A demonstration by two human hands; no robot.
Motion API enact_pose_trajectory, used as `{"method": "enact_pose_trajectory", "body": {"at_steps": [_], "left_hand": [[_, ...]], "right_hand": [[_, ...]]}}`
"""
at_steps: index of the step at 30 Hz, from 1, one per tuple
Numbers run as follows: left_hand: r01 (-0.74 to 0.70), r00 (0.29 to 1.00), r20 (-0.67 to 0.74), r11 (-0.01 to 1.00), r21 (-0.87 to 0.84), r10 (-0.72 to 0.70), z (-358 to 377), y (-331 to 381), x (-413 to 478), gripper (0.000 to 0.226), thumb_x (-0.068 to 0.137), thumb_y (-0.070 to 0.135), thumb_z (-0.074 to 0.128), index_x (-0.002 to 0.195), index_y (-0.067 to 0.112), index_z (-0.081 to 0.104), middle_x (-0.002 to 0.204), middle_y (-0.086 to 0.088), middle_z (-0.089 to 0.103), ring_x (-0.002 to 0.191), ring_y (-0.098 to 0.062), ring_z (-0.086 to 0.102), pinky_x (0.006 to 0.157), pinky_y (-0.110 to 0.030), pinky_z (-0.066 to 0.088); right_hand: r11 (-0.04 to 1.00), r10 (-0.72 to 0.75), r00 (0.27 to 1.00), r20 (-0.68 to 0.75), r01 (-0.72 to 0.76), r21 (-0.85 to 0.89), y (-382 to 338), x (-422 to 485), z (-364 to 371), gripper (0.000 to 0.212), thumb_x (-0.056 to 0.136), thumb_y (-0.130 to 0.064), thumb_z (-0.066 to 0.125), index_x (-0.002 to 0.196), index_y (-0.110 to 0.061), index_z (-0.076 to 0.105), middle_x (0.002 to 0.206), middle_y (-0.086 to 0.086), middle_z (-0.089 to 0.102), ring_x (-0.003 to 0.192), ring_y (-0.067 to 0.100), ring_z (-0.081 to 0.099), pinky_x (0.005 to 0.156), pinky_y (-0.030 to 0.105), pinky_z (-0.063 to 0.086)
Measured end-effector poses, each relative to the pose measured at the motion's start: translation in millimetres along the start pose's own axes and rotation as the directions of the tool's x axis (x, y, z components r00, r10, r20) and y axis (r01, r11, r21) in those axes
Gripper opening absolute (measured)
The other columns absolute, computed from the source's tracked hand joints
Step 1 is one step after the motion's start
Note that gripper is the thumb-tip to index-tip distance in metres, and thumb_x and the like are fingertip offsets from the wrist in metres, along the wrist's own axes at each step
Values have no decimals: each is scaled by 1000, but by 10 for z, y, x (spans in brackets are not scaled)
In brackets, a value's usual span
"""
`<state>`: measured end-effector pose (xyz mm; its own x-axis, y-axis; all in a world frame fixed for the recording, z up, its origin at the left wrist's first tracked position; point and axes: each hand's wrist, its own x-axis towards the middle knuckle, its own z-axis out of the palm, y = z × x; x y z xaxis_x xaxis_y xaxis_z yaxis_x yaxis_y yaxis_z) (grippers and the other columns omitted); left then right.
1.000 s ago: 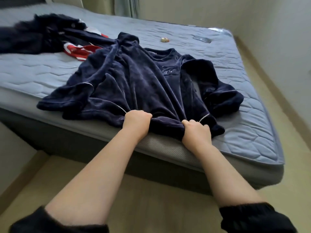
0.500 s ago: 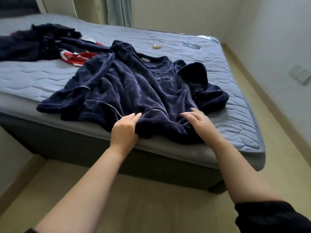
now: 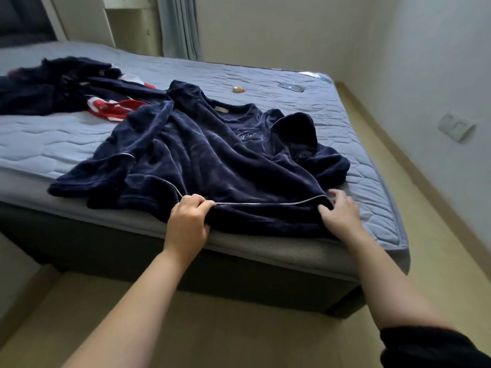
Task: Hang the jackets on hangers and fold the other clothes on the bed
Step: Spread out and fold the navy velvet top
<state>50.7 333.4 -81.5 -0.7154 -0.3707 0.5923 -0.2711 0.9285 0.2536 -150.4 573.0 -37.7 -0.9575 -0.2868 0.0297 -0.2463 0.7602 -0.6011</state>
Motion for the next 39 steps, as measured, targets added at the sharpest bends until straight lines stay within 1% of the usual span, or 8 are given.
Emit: {"method": "enact_pose_trajectory", "body": {"at_steps": [5, 10, 15, 19, 23, 26, 32, 39], "left_hand": [[19, 998, 60, 999, -36, -17, 3, -23, 14, 50, 60, -9, 75, 107, 10, 72, 83, -5, 58, 78, -26, 59, 69, -38, 54], [-57, 986, 146, 984, -168, 82, -201, 39, 116, 46, 66, -3, 73, 108, 15, 72, 86, 3, 58, 70, -16, 60, 62, -31, 55], [21, 880, 459, 958, -287, 119, -444, -214, 64, 37, 83, 15, 63, 118, 25, 67, 112, 15, 59, 103, -3, 58, 94, -21, 45], [134, 991, 8, 965, -226, -136, -641, -568, 14, 27, 76, 12, 54, 93, 10, 75, 104, -2, 66, 103, -15, 55, 96, -22, 40], [520, 819, -101, 806, -283, -564, -780, -919, 111, 37, 82, 5, 54, 117, 7, 66, 129, -15, 53, 121, -32, 44, 106, -35, 31], [701, 693, 123, 624, -345, -711, -760, -1071, 77, 53, 87, 13, 60, 138, 10, 47, 144, -14, 41, 133, -28, 36, 112, -37, 27], [722, 650, 80, 580, -378, -756, -715, -1223, 100, 49, 87, 17, 62, 134, 11, 51, 149, -11, 34, 138, -26, 28, 113, -36, 23], [778, 489, 110, 375, -504, -865, -734, -1494, -30, 36, 89, 26, 64, 123, 18, 55, 116, -6, 57, 101, -24, 56, 81, -32, 43]], "right_hand": [[803, -317, 840, 441, 485, -347, -353, -222, 115, 91, 75, -64, 64, 149, -36, 20, 161, 4, 0, 147, 25, -5, 118, 49, 0], [788, -168, 828, 535, 439, -432, -324, -241, 246, 78, 89, -52, 55, 152, -34, 12, 162, 0, 0, 148, 22, -3, 117, 52, 4], [789, -238, 815, 529, 479, -384, -568, -392, 384, 101, 80, -59, 62, 153, -28, 0, 161, 3, -4, 148, 24, -7, 118, 50, -2], [759, -424, 770, 477, 589, -277, -904, -763, 792, 103, 80, -60, 60, 153, -27, -5, 161, 2, -10, 147, 21, -12, 118, 49, -4], [732, -517, 744, 423, 641, -231, -1339, -976, 1142, 96, 85, -56, 56, 153, -26, -5, 160, 1, -13, 147, 19, -15, 118, 49, -7], [691, -531, 727, 435, 669, -274, -1662, -965, 1331, 96, 85, -54, 57, 153, -25, -5, 161, 4, -9, 148, 24, -8, 117, 53, -2], [651, -393, 740, 546, 643, -403, -1869, -784, 1519, 97, 80, -55, 62, 152, -25, 3, 143, 10, 39, 125, 30, 45, 96, 42, 43], [550, -400, 725, 561, 679, -485, -2014, -746, 1483, 84, 77, -63, 60, 140, -17, 28, 114, 2, 61, 103, 26, 60, 72, 34, 42]]}}
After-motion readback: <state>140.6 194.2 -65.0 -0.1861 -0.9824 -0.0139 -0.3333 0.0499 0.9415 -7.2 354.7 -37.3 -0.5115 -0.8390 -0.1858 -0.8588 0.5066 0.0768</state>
